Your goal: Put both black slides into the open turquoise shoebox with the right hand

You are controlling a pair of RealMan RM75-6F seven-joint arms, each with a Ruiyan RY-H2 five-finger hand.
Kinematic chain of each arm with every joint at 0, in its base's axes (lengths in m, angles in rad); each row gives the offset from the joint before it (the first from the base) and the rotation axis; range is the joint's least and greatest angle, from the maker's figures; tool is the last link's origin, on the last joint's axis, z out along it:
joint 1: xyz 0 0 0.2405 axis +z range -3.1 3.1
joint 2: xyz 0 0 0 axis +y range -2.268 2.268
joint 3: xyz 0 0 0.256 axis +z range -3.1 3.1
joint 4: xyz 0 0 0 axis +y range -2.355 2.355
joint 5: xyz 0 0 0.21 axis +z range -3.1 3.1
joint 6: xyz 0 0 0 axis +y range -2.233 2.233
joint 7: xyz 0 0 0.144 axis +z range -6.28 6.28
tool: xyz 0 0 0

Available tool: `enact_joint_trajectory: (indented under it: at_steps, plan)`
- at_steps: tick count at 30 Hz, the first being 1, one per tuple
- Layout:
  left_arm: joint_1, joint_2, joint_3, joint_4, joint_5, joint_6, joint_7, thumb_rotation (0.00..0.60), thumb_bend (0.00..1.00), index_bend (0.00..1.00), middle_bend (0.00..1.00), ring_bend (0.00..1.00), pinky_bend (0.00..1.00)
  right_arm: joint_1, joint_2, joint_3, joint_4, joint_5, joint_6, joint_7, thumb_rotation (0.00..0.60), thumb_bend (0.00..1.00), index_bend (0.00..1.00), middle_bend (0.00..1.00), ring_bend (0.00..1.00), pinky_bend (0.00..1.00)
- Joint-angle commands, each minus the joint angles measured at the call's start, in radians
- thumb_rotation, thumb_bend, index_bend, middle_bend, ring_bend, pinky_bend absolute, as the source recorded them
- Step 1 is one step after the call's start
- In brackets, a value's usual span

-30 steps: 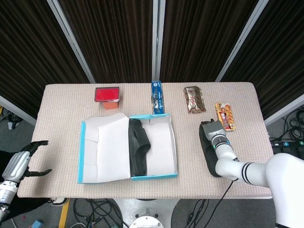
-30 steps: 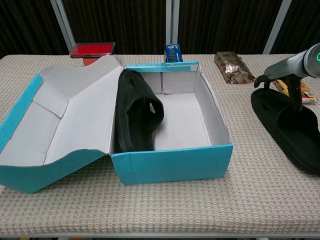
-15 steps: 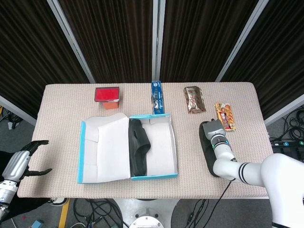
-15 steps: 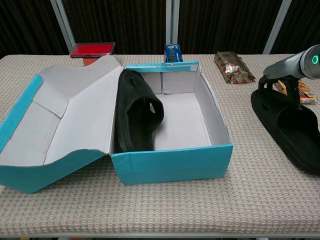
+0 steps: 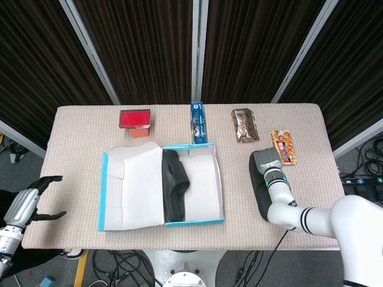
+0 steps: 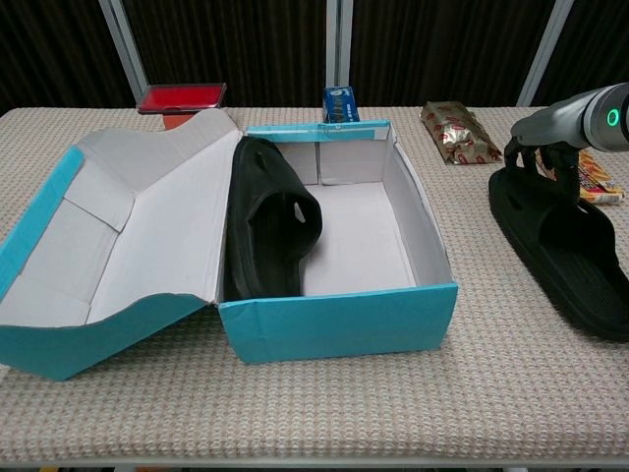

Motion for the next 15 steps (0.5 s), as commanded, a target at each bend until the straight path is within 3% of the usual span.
enact_joint_trajectory:
  at_steps: [1, 9, 15]
  plan:
    - [0.001, 0.000, 0.002, 0.001, 0.003, 0.002, 0.001, 0.600, 0.04, 0.18, 0.22, 0.12, 0.18, -0.017, 0.001, 0.016, 0.000, -0.023, 0.011, 0.011, 0.600, 0.10, 0.42, 0.40, 0.29, 0.45]
    - [0.002, -0.004, 0.006, 0.005, 0.005, 0.003, 0.005, 0.600, 0.04, 0.18, 0.22, 0.12, 0.18, -0.060, 0.026, 0.060, -0.015, -0.087, 0.015, 0.057, 0.600, 0.13, 0.47, 0.44, 0.34, 0.52]
    - [0.003, -0.001, 0.007, 0.003, 0.009, 0.008, 0.007, 0.600, 0.04, 0.18, 0.22, 0.12, 0.18, -0.106, 0.091, 0.131, -0.070, -0.172, 0.010, 0.164, 0.600, 0.18, 0.51, 0.47, 0.37, 0.56]
